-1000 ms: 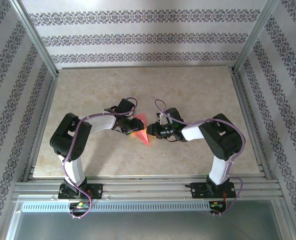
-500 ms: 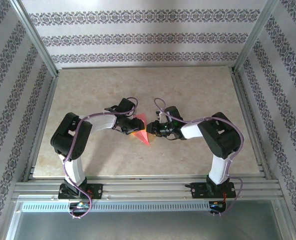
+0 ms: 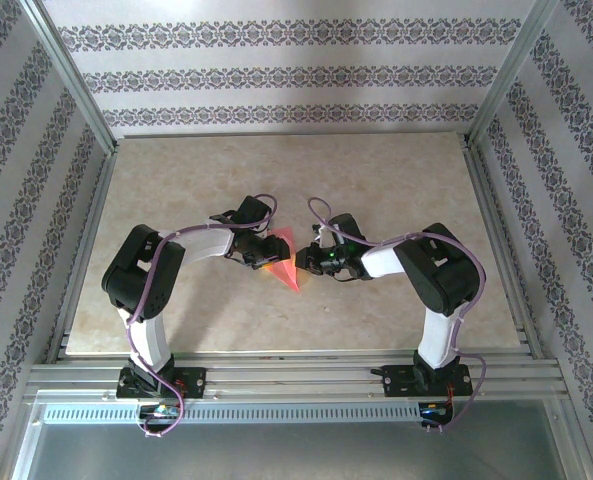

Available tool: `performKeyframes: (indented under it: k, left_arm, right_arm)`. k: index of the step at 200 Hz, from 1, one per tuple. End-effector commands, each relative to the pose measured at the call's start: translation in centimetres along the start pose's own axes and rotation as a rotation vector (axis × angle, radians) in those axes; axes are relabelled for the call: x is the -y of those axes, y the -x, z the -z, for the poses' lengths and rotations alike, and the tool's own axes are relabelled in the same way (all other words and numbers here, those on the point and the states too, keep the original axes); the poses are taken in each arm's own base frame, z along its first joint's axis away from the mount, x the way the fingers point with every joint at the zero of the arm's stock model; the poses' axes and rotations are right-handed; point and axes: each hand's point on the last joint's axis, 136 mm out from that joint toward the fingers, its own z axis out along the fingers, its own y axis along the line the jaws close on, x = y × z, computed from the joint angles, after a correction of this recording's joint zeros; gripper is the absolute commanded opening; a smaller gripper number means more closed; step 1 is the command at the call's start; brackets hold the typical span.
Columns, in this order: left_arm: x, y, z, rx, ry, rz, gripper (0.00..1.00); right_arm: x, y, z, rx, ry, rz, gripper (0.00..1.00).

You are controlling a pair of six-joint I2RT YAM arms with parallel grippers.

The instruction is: Fold a paper plane with a square sheet of paper (pick it up from the middle)

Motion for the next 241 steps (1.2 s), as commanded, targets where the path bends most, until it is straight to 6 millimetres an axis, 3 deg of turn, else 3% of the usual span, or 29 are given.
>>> performKeyframes:
  k: [1, 33, 92, 137, 207, 241]
  left_arm:
    - [-2.3, -2.1, -1.3, -0.08, 0.092, 0.009, 0.51]
    - [-0.5, -1.1, 0.0, -0.042, 0.042, -0.016, 0.53]
    - [4.0, 1.5, 4.1, 0.083, -0.082, -0.082, 0.56]
    - [2.9, 1.4, 3.8, 0.095, -0.068, -0.048, 0.54]
    - [3.5, 1.7, 2.7, 0.099, -0.136, -0.032, 0.45]
    - [3.4, 1.9, 1.7, 0.09, -0.143, -0.008, 0.33]
  right_arm:
    - [0.9, 0.3, 0.0, 0.007, -0.016, -0.019, 0.13]
    - [1.3, 0.2, -0.1, 0.002, -0.022, -0.032, 0.13]
    - [2.1, -0.3, -0.4, -0.025, -0.044, -0.047, 0.14]
    - [1.9, -0.4, -0.6, -0.042, -0.033, -0.023, 0.16]
    - [2.6, -0.8, -0.9, -0.072, -0.061, -0.01, 0.17]
    - [3.5, -1.0, -0.9, -0.081, -0.109, -0.032, 0.17]
